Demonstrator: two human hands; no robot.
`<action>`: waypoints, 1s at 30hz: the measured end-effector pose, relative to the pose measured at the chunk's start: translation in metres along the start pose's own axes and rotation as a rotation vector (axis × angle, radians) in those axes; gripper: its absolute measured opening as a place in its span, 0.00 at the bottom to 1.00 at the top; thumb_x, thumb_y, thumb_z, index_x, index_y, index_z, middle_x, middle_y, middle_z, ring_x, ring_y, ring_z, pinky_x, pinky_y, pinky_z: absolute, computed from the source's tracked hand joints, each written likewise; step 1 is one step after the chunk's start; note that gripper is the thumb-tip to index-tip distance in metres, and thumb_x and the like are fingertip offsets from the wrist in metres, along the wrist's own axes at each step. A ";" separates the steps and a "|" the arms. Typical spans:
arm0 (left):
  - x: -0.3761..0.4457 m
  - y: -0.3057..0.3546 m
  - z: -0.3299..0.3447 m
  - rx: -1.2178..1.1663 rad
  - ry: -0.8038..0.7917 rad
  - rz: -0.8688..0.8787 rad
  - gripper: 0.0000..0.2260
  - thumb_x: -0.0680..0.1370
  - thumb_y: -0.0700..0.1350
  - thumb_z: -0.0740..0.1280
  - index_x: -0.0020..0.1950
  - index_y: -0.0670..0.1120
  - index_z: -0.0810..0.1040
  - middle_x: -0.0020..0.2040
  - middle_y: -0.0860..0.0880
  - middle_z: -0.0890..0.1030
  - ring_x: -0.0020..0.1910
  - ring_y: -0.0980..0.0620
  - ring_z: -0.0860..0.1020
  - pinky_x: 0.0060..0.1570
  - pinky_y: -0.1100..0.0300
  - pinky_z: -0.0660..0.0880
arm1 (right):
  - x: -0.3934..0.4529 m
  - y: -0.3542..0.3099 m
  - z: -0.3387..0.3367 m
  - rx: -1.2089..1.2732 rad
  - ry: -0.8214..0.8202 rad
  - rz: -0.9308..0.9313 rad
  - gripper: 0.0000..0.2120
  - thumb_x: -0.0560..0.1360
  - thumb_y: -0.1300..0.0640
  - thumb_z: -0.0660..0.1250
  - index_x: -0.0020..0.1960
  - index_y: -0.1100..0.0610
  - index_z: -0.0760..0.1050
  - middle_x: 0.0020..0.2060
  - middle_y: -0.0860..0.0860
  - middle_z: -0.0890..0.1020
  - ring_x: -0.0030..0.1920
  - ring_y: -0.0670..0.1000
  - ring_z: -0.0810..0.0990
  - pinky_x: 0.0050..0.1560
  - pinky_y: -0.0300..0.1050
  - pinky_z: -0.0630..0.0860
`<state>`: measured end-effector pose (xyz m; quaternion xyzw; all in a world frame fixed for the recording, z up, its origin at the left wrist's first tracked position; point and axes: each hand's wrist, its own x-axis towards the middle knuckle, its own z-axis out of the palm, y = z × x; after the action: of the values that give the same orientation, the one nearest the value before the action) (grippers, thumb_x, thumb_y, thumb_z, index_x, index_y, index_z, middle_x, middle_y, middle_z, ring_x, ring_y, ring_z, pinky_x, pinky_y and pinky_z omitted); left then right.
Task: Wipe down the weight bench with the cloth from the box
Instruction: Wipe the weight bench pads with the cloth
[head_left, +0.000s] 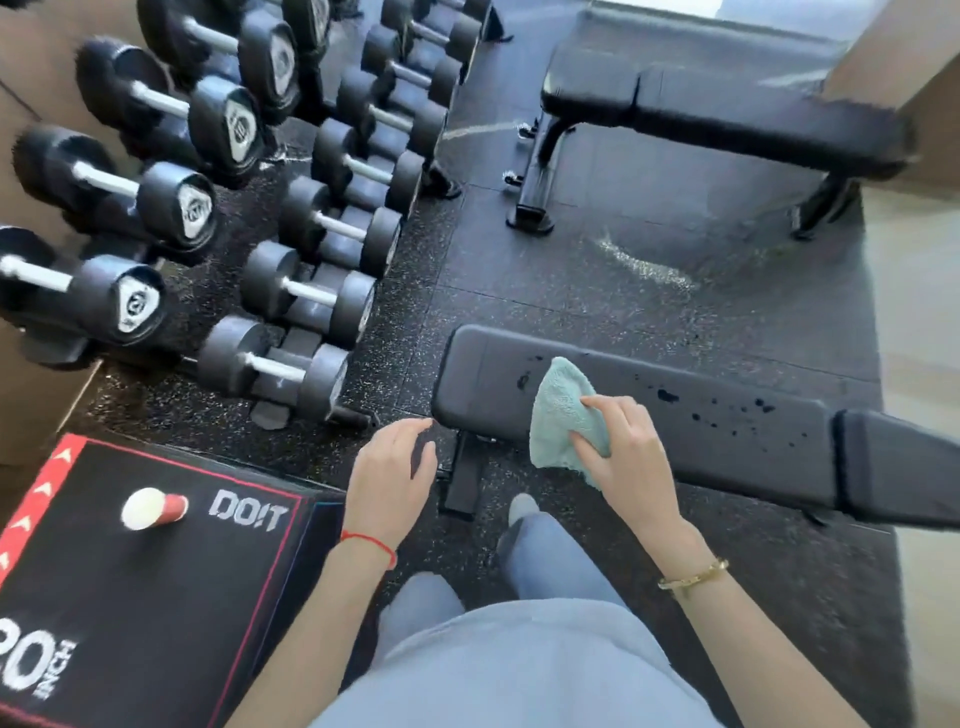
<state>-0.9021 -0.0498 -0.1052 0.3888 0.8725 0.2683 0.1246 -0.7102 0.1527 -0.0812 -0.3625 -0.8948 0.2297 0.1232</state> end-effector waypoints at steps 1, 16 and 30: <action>0.015 0.006 0.011 -0.010 -0.004 -0.004 0.20 0.78 0.52 0.57 0.61 0.44 0.80 0.58 0.48 0.82 0.59 0.49 0.78 0.63 0.53 0.73 | 0.013 0.013 0.001 -0.003 -0.009 -0.002 0.18 0.72 0.56 0.71 0.60 0.56 0.73 0.51 0.50 0.76 0.50 0.51 0.73 0.51 0.38 0.68; 0.141 -0.090 0.223 0.093 -0.069 0.053 0.15 0.79 0.43 0.66 0.65 0.44 0.77 0.62 0.47 0.79 0.63 0.48 0.76 0.63 0.46 0.72 | 0.124 0.169 0.195 -0.006 -0.034 -0.097 0.18 0.72 0.57 0.71 0.59 0.57 0.73 0.50 0.52 0.76 0.50 0.54 0.73 0.53 0.48 0.72; 0.197 -0.204 0.358 0.205 0.178 0.261 0.19 0.79 0.48 0.62 0.66 0.42 0.76 0.66 0.43 0.75 0.67 0.43 0.72 0.67 0.47 0.69 | 0.160 0.243 0.332 -0.322 0.110 -0.398 0.26 0.77 0.45 0.61 0.70 0.56 0.66 0.65 0.52 0.72 0.67 0.56 0.68 0.72 0.53 0.58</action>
<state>-1.0059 0.1175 -0.5170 0.4841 0.8450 0.2252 -0.0290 -0.8080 0.3124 -0.4815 -0.2060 -0.9655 0.0356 0.1551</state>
